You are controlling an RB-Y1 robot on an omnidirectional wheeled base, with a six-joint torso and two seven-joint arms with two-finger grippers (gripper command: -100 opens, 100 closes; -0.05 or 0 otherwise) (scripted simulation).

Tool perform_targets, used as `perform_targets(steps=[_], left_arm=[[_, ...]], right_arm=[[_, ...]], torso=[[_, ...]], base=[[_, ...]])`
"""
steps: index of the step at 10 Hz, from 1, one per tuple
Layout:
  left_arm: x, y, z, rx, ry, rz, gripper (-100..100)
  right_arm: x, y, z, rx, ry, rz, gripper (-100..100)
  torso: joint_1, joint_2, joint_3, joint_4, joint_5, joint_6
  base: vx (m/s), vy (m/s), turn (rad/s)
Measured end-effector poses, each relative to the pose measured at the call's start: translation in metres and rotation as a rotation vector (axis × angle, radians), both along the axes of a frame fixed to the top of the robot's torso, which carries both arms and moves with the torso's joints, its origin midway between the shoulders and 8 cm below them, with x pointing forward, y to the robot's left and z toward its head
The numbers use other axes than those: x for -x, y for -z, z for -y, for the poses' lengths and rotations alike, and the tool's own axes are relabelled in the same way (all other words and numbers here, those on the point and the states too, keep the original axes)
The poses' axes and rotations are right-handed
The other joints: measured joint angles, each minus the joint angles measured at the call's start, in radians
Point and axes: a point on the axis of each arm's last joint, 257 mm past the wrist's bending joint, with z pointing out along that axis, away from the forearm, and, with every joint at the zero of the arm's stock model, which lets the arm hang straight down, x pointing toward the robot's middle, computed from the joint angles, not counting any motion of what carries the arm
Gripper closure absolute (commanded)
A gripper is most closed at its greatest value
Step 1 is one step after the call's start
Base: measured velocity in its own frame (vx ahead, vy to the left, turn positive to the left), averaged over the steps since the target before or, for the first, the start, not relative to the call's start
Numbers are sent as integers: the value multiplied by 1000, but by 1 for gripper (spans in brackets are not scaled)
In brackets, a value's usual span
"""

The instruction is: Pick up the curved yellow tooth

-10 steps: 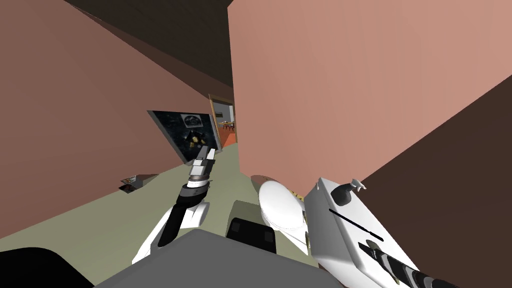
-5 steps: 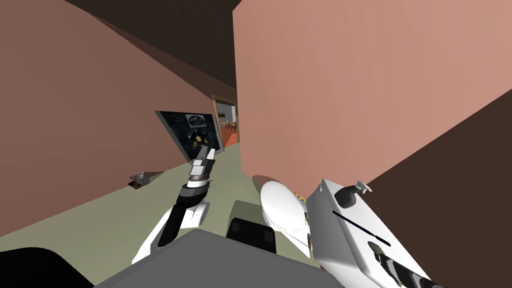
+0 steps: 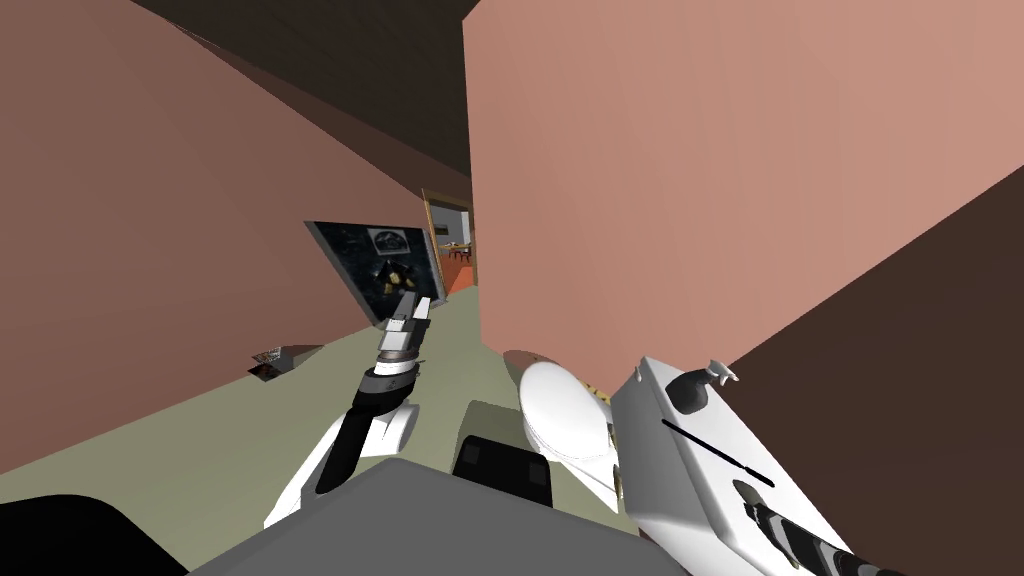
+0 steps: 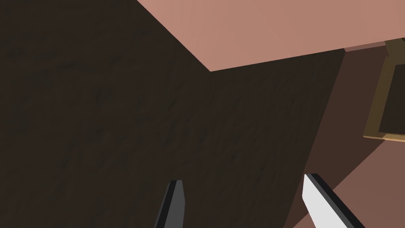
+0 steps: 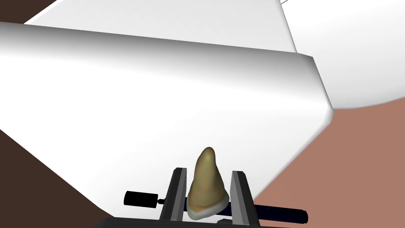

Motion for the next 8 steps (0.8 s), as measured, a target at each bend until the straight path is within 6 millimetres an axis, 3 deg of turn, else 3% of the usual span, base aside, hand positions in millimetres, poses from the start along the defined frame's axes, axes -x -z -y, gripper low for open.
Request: perform_targets(steps=[8], left_arm=[[0,0,0,0,0,0,0]], right_arm=[[-31,-13,-44,-2,-97,-9,100]], torso=[[-1,-1,-1,0,0,-1]], base=[[26,-29,-105]])
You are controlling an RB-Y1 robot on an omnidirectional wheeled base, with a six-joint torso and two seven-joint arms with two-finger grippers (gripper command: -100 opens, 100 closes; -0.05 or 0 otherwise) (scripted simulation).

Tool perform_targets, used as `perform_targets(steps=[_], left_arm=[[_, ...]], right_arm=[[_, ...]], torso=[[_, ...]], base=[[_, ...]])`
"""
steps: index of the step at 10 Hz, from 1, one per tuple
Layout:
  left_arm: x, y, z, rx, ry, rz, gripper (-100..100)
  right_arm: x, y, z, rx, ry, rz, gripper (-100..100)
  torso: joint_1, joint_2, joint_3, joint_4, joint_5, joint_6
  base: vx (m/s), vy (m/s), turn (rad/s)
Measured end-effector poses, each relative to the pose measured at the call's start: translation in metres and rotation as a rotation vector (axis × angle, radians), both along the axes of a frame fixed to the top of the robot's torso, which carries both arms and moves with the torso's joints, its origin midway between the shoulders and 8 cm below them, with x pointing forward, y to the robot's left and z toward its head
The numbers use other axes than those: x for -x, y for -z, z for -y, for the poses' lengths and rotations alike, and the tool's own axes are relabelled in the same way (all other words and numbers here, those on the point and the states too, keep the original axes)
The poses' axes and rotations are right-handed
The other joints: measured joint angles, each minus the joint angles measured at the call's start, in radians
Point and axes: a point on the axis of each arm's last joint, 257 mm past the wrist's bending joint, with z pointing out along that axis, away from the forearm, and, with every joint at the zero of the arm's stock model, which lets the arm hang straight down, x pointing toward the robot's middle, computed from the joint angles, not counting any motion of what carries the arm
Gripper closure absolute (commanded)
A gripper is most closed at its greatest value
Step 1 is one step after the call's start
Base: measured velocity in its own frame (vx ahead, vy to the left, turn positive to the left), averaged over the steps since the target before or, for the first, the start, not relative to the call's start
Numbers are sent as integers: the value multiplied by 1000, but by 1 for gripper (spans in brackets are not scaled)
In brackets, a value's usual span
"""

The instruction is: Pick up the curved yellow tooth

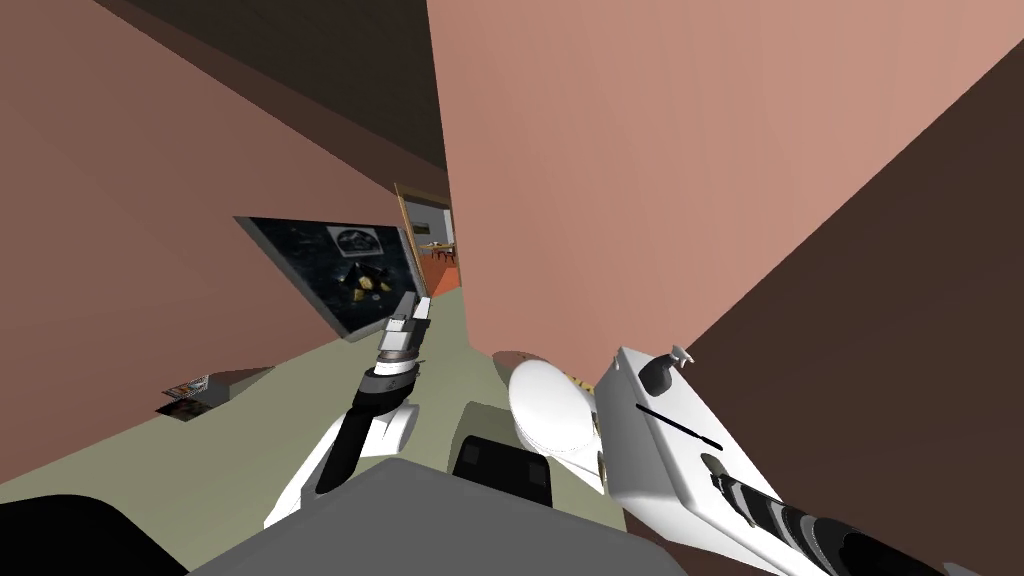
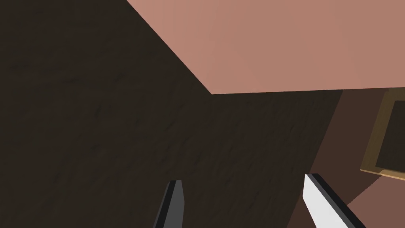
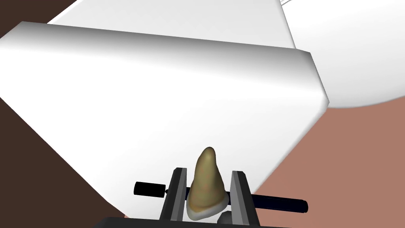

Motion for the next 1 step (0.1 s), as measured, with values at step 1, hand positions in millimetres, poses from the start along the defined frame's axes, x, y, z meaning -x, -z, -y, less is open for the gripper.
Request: perform_targets(steps=[1], left_arm=[[0,0,0,0,0,0,0]], right_arm=[[0,0,0,2,-3,-2,0]], torso=[[1,1,0,0,0,-1]], base=[[0,0,0]])
